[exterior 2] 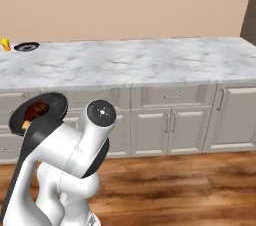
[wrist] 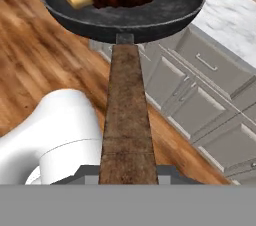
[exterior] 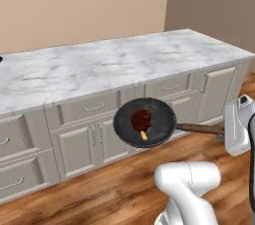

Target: Pick up the pan with the steak in it and place it on the dining table. Then place the steak on the plate.

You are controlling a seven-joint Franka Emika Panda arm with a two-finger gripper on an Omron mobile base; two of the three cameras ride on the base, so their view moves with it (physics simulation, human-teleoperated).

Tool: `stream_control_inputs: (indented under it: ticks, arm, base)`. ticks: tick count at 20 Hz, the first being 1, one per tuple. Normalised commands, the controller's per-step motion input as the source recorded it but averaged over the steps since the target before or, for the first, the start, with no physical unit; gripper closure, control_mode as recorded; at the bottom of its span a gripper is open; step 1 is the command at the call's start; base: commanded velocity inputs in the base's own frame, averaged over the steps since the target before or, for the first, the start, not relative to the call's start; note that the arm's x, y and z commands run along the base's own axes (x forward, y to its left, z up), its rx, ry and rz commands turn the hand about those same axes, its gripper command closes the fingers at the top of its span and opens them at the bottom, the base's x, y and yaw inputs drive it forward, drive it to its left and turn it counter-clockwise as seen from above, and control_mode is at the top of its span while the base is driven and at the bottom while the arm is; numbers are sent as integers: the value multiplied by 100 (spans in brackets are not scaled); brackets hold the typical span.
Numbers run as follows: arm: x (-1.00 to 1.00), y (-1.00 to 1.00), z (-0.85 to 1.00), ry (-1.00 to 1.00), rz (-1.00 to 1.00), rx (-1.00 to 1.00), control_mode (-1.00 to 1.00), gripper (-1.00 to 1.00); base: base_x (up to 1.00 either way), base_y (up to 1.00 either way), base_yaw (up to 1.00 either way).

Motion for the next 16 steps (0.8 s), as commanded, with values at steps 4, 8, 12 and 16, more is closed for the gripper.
stream_control_inputs:
  ticks: [4, 8, 12, 16]
  arm:
    - [0, 0, 0, 0, 0, 0, 100, 100]
    - [0, 0, 0, 0, 0, 0, 100, 100]
    - [0, 0, 0, 0, 0, 0, 100, 100]
    - [0, 0, 0, 0, 0, 0, 100, 100]
  base:
    - [-18, 0, 45]
    - [-14, -2, 21]
    - [40, 0, -1]
    - [66, 6, -1]
